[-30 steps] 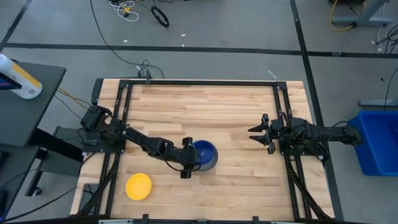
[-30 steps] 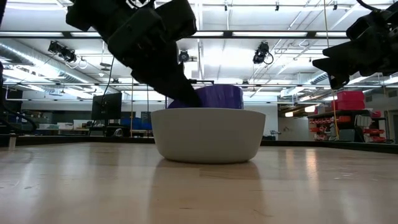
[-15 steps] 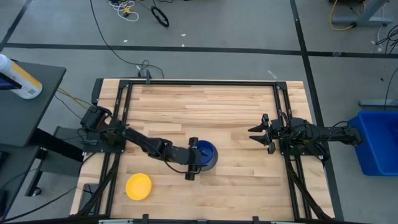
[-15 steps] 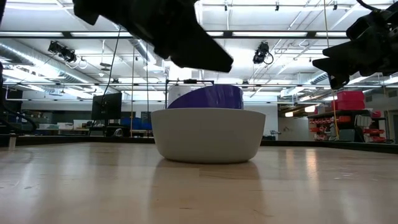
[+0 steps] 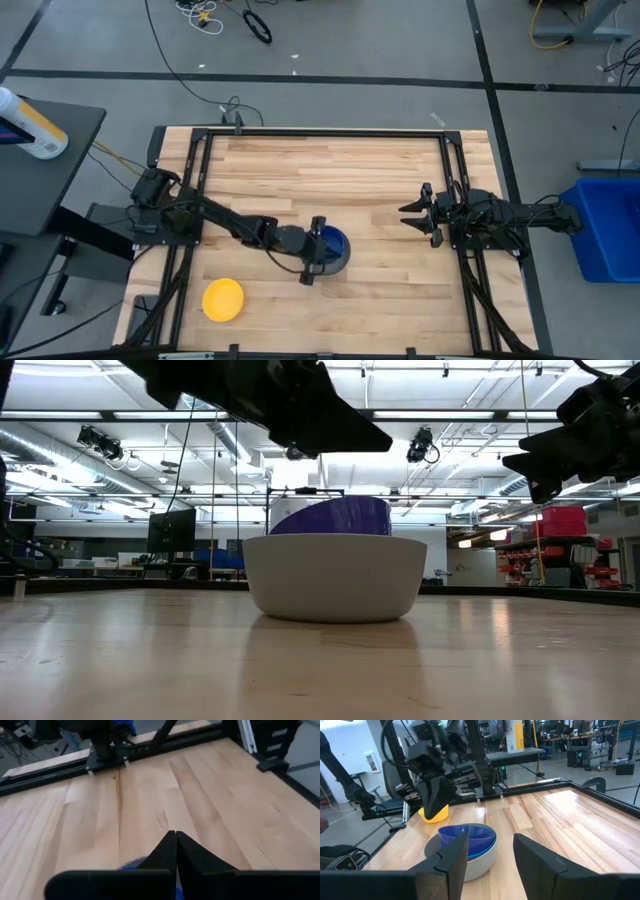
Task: Nest bowls inside each other
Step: Stack the blue bowl on the light blue bowl, then stack the yellow bowl on the blue bowl
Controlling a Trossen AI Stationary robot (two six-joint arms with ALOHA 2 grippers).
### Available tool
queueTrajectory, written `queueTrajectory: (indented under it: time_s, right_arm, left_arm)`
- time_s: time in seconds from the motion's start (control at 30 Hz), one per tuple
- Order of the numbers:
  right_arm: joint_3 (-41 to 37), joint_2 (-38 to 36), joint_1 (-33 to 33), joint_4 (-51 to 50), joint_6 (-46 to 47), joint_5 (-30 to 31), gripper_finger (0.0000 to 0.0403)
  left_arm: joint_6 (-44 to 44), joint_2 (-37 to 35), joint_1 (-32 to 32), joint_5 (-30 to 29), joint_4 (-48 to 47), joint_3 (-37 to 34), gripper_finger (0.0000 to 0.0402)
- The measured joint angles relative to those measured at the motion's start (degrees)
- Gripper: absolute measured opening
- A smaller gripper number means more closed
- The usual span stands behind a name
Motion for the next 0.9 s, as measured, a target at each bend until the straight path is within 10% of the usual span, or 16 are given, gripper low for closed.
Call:
queueTrajectory:
  time_s: [0.43, 0.9]
  right_arm:
    - [0.0, 0.0, 0.0, 0.0, -0.8, 0.0, 0.0165]
    - [0.0, 0.2, 0.0, 0.1, -0.4, 0.0, 0.0164]
  left_arm:
    - [-4.6, 0.0, 7.0, 15.9, 16.9, -9.0, 0.0002]
    - [-7.8, 11.5, 8.5, 22.9, 20.7, -3.6, 0.0001]
